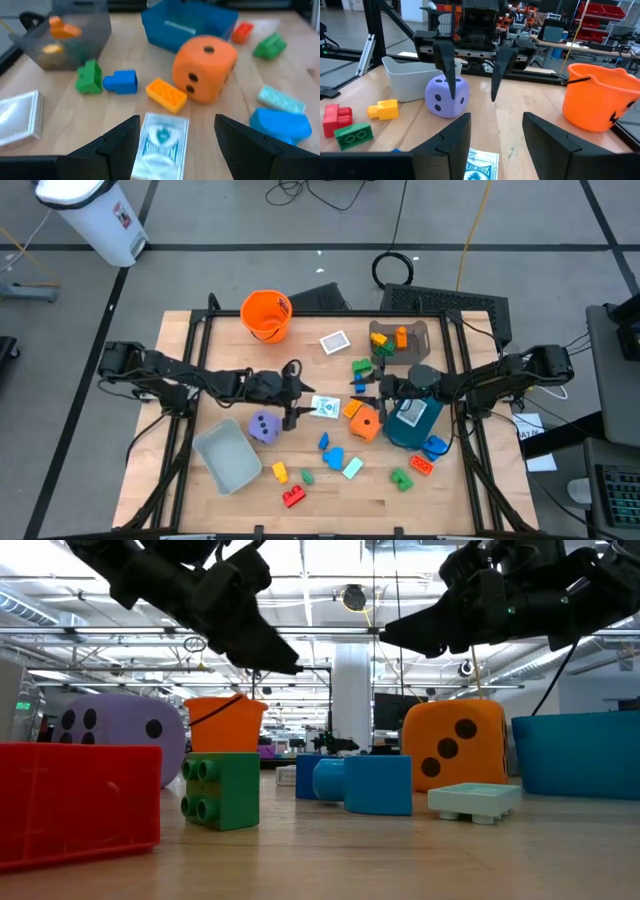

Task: Pick & Place Toys
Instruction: Put the purple dice into the gray bin

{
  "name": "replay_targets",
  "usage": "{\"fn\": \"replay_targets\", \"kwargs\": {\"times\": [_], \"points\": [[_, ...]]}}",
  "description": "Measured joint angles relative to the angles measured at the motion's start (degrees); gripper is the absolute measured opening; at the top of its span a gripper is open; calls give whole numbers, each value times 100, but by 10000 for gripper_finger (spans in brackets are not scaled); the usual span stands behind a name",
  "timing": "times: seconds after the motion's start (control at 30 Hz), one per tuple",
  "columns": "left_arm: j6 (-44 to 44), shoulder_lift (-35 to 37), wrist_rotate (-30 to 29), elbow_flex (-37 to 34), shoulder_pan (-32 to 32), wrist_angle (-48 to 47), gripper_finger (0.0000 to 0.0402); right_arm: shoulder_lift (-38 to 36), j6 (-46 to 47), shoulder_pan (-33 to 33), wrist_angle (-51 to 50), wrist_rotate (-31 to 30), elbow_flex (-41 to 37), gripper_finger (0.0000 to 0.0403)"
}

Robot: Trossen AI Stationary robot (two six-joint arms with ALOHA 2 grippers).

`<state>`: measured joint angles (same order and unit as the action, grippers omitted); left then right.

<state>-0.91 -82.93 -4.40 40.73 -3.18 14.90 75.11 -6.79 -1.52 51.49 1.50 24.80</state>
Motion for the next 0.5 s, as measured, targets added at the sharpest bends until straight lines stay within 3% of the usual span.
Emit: {"fn": "replay_targets", "kwargs": {"times": [0.13, 0.37, 0.5], "points": [[-78, 218, -29, 162, -110, -864, 264, 0, 4, 0, -123, 1, 0, 171], [-1016, 404, -95, 1425, -352, -4340, 264, 0, 6, 0, -176, 2, 0, 171], [-1211, 404, -59, 2050, -519, -5599, 264, 0, 19, 0, -287, 2, 2, 171]]}}
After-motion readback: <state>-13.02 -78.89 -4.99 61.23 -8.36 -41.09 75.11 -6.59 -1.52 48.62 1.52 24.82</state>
